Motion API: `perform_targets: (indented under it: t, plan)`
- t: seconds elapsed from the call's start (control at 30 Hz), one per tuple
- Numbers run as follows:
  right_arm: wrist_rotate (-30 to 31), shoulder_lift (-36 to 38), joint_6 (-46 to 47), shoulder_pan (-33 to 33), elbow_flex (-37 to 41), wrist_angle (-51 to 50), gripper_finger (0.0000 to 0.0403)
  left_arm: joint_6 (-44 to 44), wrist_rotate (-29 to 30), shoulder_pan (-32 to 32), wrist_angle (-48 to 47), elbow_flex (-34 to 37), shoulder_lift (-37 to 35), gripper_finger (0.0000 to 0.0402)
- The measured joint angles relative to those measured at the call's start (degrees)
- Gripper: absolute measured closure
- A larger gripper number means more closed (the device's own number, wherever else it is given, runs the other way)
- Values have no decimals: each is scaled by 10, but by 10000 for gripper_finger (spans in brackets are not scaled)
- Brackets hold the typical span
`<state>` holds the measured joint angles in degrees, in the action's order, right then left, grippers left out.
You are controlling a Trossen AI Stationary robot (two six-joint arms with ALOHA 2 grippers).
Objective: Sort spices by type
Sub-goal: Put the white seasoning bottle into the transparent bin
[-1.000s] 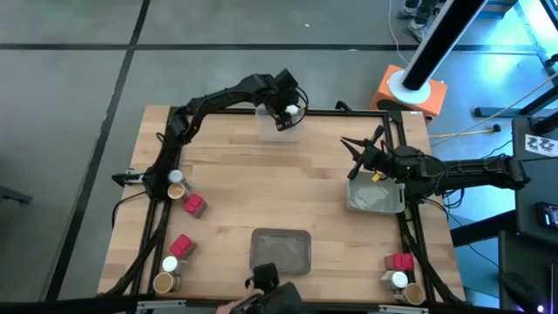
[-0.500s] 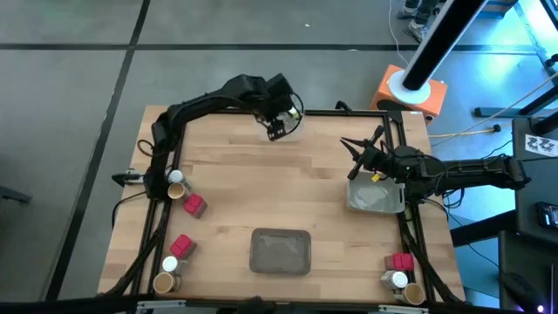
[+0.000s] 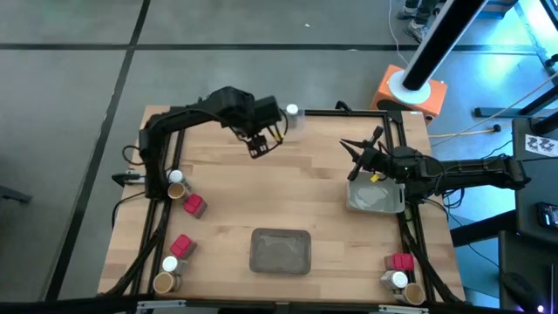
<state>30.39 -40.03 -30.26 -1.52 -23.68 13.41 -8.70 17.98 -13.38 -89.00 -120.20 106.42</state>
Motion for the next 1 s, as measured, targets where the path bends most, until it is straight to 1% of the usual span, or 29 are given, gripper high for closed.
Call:
perform_targets:
  t: [0.1, 0.27, 0.4, 1.0]
  plan:
    - [0, 0, 0, 0, 0, 0, 370, -31, 19, 12, -11, 0, -20, 153]
    - [0, 0, 0, 0, 0, 0, 370, -64, 31, 25, -10, 1, -56, 153]
    - [0, 0, 0, 0, 0, 0, 370, -83, 53, 30, -9, 33, -86, 153]
    - [0, 0, 0, 0, 0, -2, 370, -172, 54, 2, -10, 302, -241, 153]
